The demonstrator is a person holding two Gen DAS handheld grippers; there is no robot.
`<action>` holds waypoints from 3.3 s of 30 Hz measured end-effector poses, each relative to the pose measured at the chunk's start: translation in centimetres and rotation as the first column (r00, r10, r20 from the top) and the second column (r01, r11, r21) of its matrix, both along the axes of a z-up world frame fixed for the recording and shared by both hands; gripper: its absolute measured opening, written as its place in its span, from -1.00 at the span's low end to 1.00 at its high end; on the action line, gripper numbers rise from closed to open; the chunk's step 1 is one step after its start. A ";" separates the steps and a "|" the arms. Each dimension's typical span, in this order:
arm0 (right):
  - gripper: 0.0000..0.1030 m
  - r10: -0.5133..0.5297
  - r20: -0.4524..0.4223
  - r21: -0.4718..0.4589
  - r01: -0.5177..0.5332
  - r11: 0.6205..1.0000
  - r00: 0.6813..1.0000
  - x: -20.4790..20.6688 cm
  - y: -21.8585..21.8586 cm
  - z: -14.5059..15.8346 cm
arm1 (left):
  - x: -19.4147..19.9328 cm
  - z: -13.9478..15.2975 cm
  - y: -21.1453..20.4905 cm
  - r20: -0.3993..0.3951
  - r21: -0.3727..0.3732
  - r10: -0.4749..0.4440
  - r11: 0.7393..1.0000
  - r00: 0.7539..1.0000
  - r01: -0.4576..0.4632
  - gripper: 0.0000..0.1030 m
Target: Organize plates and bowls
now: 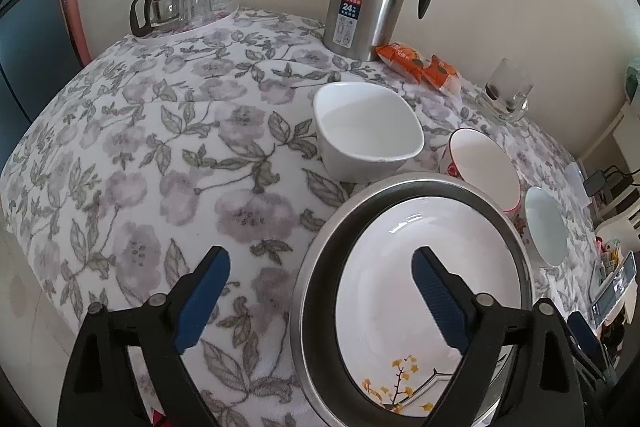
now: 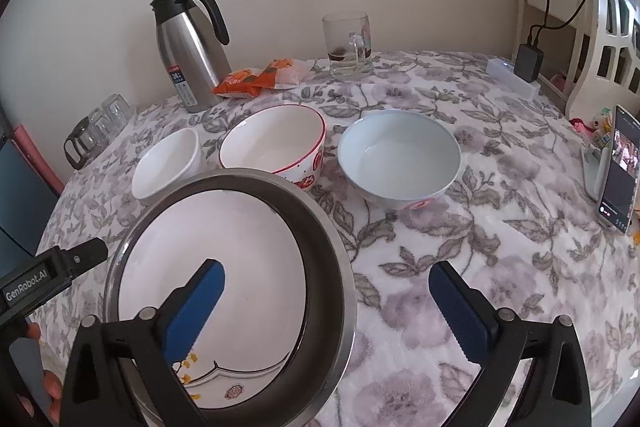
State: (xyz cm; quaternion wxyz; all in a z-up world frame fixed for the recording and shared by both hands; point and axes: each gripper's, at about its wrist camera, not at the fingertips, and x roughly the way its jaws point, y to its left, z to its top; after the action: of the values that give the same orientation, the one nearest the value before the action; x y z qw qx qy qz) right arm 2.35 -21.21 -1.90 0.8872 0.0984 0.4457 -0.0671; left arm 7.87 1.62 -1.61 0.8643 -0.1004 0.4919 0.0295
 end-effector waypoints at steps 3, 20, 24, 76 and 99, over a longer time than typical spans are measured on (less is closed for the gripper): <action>1.00 -0.007 0.009 -0.003 0.007 1.000 1.000 -0.1 -0.1 0.1 | 0.0 0.1 0.1 0.011 -0.001 -0.001 1.000 1.000 0.001 0.97; 1.00 -0.060 0.023 0.014 0.059 0.998 0.998 -0.2 -1.3 0.2 | 0.8 -0.7 2.4 -0.034 -0.045 0.075 0.996 0.997 -0.077 0.98; 1.00 -0.120 -0.009 0.044 0.120 0.992 0.993 -0.2 -3.2 -0.6 | 1.1 -1.5 3.0 -0.076 -0.061 0.099 0.993 0.992 -0.103 0.97; -0.70 -0.050 -0.129 0.277 0.085 0.957 0.990 -1.0 -3.6 -2.9 | 1.4 -3.8 3.2 -0.177 -0.218 -0.010 0.975 0.984 -0.029 -0.64; -0.19 -0.079 -0.006 0.165 0.079 0.983 0.997 -1.0 -3.1 -0.2 | 0.8 -1.1 4.1 -0.063 -0.142 0.093 0.985 0.994 -0.101 0.09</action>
State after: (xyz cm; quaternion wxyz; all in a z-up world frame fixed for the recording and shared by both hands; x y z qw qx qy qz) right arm 1.32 -24.30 -2.10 0.8727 0.1891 0.4454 -0.0652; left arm 8.70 5.72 -2.74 0.8381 -0.1858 0.5115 0.0385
